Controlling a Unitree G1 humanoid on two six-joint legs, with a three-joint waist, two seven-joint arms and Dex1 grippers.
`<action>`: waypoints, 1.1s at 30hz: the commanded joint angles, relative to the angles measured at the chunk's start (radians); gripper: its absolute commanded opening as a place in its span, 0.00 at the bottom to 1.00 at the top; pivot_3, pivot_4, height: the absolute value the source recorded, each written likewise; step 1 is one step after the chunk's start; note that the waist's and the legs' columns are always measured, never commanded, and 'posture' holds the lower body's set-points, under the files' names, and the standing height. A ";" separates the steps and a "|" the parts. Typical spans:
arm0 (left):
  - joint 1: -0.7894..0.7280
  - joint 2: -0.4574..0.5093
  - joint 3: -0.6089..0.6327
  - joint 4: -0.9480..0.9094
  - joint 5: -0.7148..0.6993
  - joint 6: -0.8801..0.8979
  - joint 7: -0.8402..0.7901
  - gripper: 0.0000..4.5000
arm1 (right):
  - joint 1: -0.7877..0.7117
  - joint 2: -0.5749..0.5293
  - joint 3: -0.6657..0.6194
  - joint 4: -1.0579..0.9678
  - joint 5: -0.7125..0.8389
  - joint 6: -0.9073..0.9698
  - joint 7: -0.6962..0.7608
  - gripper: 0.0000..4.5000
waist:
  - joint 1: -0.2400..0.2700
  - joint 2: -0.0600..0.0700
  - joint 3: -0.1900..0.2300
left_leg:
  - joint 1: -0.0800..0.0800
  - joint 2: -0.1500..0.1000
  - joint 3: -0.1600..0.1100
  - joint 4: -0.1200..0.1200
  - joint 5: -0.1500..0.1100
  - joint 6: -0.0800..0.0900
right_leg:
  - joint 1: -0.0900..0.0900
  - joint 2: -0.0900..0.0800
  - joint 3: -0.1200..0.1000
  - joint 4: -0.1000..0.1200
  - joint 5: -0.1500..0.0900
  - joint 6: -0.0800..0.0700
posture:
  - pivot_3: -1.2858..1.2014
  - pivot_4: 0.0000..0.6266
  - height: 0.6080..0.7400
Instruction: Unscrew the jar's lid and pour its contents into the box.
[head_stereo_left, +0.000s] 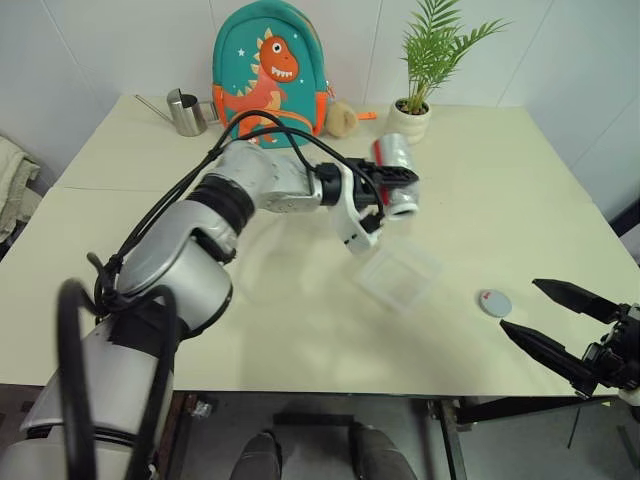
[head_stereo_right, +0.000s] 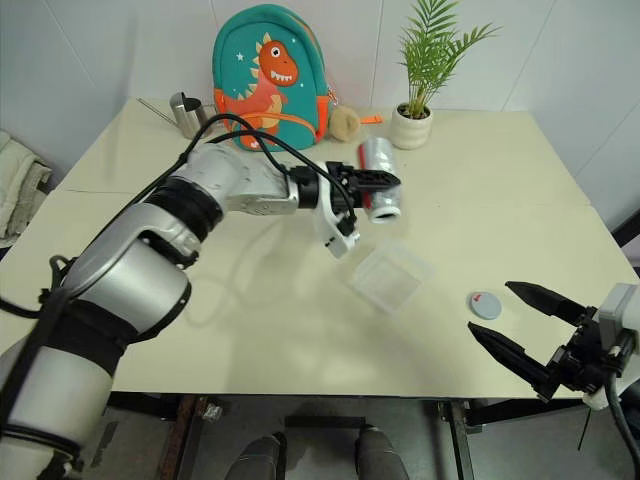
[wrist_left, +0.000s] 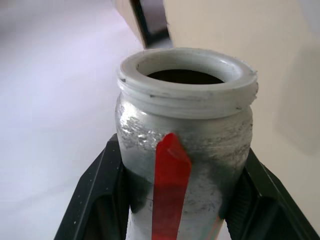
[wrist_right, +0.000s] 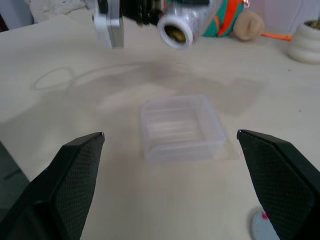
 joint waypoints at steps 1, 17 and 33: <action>-0.059 -0.033 -0.121 0.004 0.133 0.096 0.234 0.43 | 0.012 0.012 -0.016 -0.040 0.009 -0.028 -0.033 1.00 | 0.000 0.000 0.000 | 0.000 0.000 0.000 0.000 -0.002 0.000 | -0.001 0.000 0.000 0.000 0.000 0.002 | 0.52 0.24 1.00; -0.082 -0.122 -0.300 0.097 0.259 0.479 0.544 0.43 | -0.005 0.009 0.049 -0.045 -0.006 -0.047 -0.105 1.00 | 0.039 0.000 0.000 | -0.001 0.000 0.003 0.002 -0.015 0.002 | -0.005 0.000 0.002 0.011 -0.010 0.009 | 0.52 0.24 1.00; 0.147 -0.068 0.580 0.155 -0.823 0.105 -0.562 0.43 | -0.112 -0.092 0.131 0.049 -0.015 -0.016 -0.065 1.00 | 0.050 0.001 -0.001 | 0.005 0.000 0.012 0.008 -0.015 0.003 | -0.004 0.000 0.009 0.021 -0.009 0.008 | 0.52 0.24 1.00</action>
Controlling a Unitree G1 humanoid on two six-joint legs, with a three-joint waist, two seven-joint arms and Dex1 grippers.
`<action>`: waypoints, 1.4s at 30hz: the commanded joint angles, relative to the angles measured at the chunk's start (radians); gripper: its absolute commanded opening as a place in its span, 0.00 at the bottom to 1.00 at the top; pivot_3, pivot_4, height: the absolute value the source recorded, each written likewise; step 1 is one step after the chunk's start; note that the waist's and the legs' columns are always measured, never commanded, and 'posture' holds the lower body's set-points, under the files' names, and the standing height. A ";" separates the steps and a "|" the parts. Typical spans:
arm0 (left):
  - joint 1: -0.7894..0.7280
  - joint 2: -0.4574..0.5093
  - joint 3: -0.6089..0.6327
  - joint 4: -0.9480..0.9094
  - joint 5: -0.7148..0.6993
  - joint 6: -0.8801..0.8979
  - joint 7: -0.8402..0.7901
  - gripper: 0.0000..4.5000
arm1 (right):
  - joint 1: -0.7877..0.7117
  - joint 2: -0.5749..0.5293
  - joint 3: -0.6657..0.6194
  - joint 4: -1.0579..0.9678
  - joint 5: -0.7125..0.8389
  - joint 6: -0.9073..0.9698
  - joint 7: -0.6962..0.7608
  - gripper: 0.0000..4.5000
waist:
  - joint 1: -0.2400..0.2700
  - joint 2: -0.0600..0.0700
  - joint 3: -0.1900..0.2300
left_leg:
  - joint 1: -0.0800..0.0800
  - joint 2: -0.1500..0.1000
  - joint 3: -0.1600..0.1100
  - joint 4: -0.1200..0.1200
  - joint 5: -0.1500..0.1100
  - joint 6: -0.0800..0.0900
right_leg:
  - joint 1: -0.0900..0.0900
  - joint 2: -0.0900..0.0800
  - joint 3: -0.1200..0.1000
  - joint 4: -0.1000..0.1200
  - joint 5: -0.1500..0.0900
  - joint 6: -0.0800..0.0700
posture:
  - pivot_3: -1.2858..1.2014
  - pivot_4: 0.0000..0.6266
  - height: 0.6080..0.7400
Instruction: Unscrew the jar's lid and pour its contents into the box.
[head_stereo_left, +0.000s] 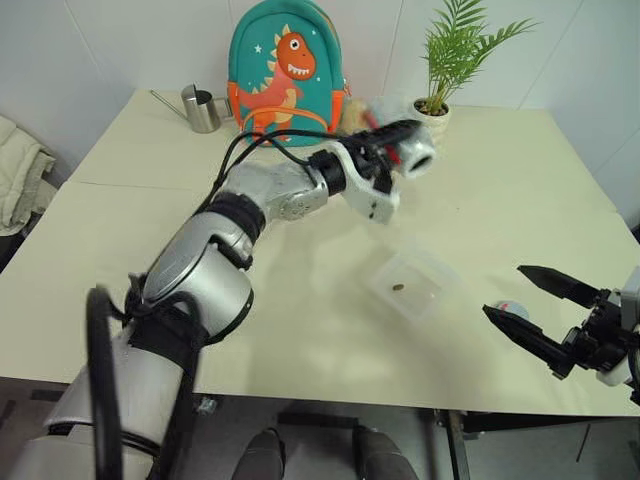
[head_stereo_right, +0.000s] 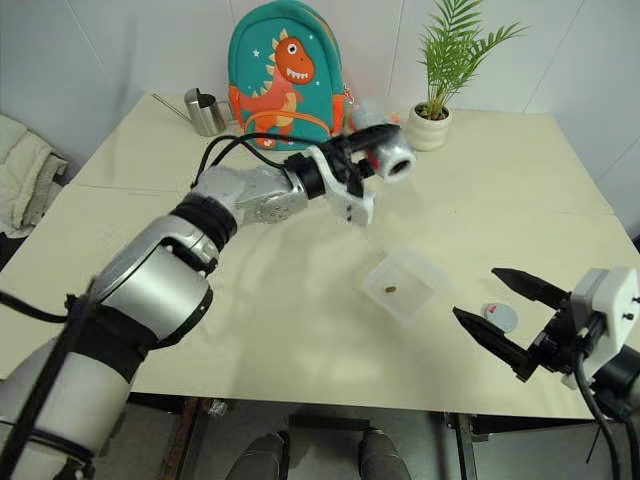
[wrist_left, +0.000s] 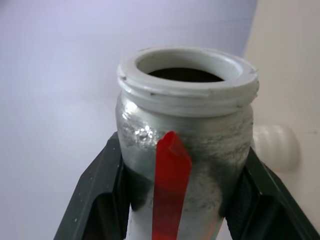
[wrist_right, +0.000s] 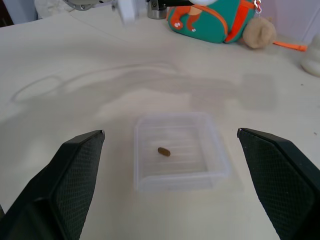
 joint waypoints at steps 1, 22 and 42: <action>0.047 -0.012 0.209 -0.032 -0.283 0.073 -0.304 0.43 | -0.028 -0.033 0.016 0.025 0.003 0.004 0.020 1.00 | 0.001 0.000 0.000 | 0.000 0.000 0.000 0.001 0.000 0.000 | 0.000 0.000 0.000 0.002 0.000 0.000 | 0.52 0.24 1.00; 0.424 -0.005 0.608 -0.367 -0.824 0.756 -0.929 0.43 | -0.250 -0.122 0.195 0.266 -0.077 -0.025 0.267 1.00 | -0.048 0.001 -0.001 | 0.004 -0.001 -0.001 0.014 0.006 0.005 | 0.004 0.001 0.002 0.012 0.010 0.002 | 0.52 0.24 1.00; 0.547 0.081 0.519 -0.659 -0.798 0.881 -0.997 1.00 | -0.295 -0.115 0.223 0.300 -0.114 -0.027 0.292 1.00 | -0.056 0.001 -0.001 | 0.004 0.000 -0.001 0.013 0.006 0.005 | 0.004 0.001 0.003 0.012 0.010 0.002 | 0.52 0.24 1.00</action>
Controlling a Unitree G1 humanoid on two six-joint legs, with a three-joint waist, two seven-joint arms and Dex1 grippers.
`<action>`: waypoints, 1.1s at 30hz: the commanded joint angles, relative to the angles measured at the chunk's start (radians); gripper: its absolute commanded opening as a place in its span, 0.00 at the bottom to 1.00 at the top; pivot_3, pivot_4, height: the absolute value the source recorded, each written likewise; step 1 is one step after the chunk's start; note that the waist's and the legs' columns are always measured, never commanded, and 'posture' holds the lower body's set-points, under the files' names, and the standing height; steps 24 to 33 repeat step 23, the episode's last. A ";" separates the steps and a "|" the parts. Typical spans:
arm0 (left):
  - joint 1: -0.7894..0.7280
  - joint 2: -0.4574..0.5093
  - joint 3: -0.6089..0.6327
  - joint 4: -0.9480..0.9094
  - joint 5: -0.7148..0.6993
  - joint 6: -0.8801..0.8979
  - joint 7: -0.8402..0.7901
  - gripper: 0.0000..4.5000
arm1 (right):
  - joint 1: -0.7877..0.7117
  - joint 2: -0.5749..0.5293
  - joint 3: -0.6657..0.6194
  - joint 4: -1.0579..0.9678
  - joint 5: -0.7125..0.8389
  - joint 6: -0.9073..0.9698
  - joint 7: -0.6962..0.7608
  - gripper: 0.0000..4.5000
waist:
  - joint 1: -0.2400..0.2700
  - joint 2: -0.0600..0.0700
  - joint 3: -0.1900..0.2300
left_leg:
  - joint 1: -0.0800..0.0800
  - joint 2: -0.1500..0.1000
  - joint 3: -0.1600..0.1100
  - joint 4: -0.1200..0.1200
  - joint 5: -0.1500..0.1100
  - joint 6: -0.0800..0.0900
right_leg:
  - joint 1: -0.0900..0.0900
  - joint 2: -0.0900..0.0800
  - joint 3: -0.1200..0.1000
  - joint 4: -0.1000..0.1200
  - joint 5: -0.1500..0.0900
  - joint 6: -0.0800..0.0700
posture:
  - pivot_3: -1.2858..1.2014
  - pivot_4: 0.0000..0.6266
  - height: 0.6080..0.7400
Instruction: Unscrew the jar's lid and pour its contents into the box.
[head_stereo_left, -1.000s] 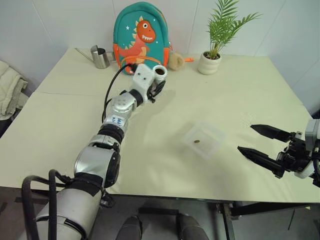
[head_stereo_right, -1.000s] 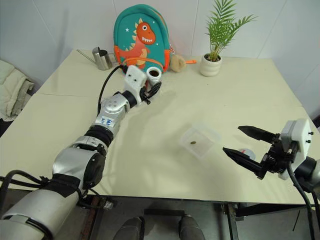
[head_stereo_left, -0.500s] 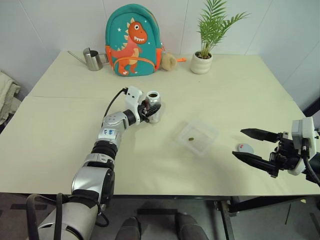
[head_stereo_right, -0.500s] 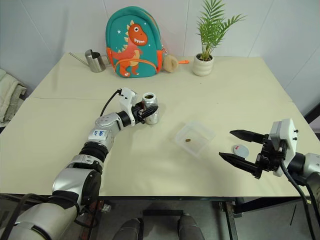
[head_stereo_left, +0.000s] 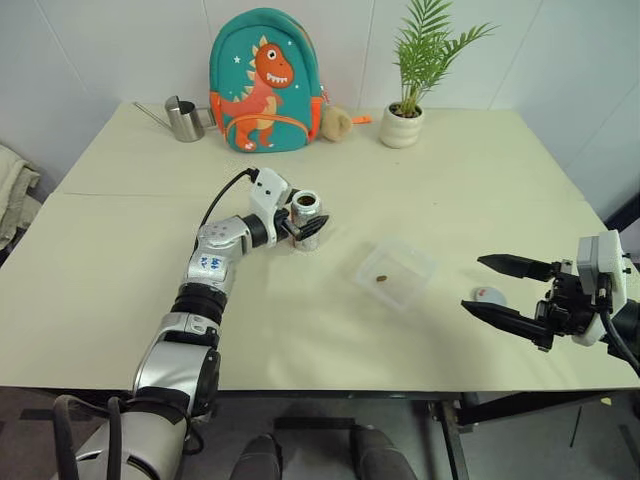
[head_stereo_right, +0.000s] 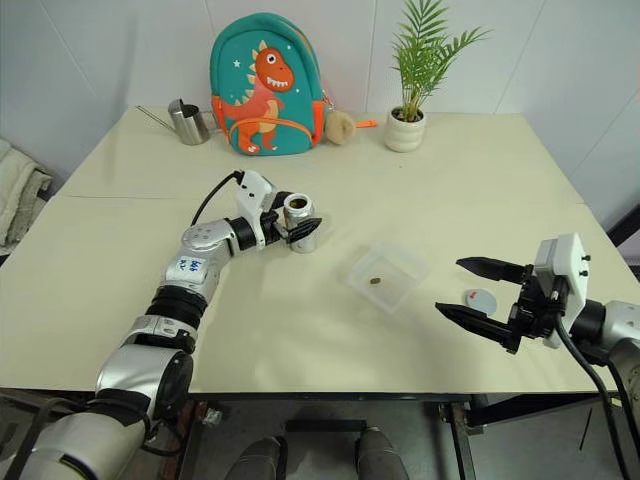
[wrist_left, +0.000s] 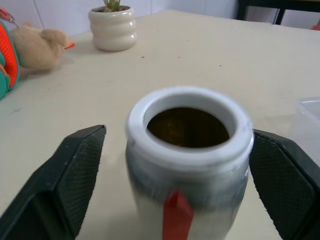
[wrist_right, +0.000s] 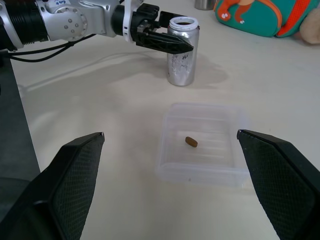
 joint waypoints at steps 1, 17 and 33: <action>0.034 0.042 -0.009 -0.129 -0.014 0.066 -0.039 1.00 | -0.013 -0.016 -0.016 0.004 0.003 -0.009 0.015 1.00 | 0.001 0.000 0.000 | 0.000 0.000 0.000 0.000 0.000 0.000 | 0.000 0.000 0.000 0.000 0.000 0.000 | 0.52 0.24 1.00; 0.142 0.444 0.094 -0.208 -0.185 0.079 -0.536 1.00 | -0.016 -0.104 -0.088 0.065 -0.008 0.009 0.071 1.00 | -0.014 0.000 0.000 | 0.002 0.001 0.000 -0.003 0.000 0.000 | 0.000 0.000 -0.001 0.000 -0.002 -0.004 | 0.52 0.24 1.00; 0.168 0.504 0.134 -0.101 -0.253 -0.089 -0.802 1.00 | -0.029 -0.125 -0.106 0.070 -0.005 0.022 0.088 1.00 | -0.020 0.000 0.000 | 0.002 0.001 0.000 -0.004 0.000 0.000 | 0.000 0.000 -0.001 -0.002 -0.003 -0.006 | 0.52 0.24 1.00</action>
